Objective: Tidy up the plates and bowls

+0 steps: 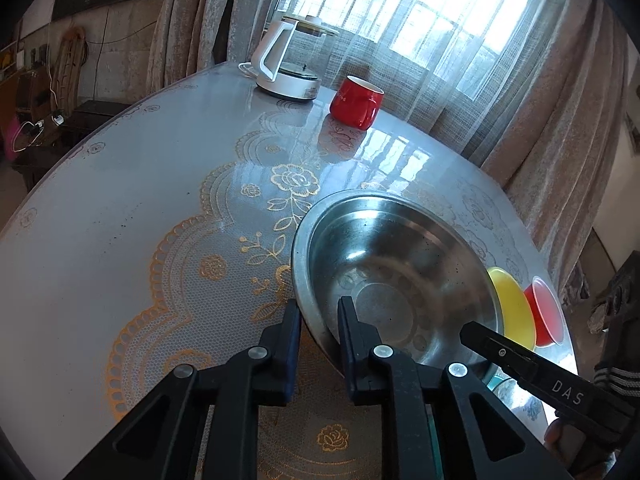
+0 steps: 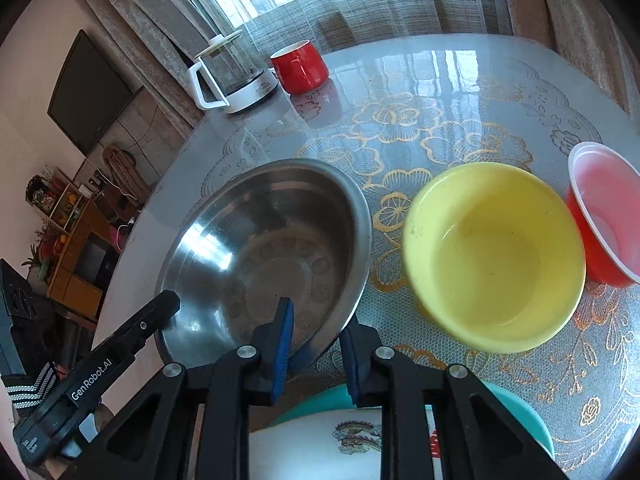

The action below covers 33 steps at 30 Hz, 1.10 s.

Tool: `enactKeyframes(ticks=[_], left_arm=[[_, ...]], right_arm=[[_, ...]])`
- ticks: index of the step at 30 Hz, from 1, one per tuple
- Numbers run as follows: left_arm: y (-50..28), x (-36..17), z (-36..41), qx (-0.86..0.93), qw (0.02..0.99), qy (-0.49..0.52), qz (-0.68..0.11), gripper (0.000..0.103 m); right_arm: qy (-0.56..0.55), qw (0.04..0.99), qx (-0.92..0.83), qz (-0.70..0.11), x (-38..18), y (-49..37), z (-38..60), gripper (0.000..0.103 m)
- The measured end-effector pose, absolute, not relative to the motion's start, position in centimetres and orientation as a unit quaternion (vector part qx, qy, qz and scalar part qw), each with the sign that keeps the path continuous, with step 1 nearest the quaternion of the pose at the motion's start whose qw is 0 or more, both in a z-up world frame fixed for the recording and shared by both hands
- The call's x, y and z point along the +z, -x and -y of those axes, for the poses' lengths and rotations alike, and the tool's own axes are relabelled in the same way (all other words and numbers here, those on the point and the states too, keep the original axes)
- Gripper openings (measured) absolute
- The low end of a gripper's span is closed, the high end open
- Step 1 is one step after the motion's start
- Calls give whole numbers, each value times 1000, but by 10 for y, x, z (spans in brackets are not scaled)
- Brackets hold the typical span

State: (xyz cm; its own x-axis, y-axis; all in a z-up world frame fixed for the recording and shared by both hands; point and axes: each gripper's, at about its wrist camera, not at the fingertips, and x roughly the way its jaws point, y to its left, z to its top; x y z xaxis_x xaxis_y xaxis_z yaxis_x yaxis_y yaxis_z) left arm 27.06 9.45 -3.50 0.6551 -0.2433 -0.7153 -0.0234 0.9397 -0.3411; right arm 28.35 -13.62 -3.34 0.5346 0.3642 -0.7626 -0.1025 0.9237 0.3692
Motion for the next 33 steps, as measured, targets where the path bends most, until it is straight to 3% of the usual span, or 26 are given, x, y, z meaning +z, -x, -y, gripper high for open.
enactKeyframes(ticks=[17,33], left_arm=[[-138,-10,-165,-22,915,158,-372,23],[-66,-37,-185,-1,897,174,-407,23]], right_arm=[[-96,848,248,-458,-10,-206,63,22],[-58,822,288,-489,-33,-146,34,25]])
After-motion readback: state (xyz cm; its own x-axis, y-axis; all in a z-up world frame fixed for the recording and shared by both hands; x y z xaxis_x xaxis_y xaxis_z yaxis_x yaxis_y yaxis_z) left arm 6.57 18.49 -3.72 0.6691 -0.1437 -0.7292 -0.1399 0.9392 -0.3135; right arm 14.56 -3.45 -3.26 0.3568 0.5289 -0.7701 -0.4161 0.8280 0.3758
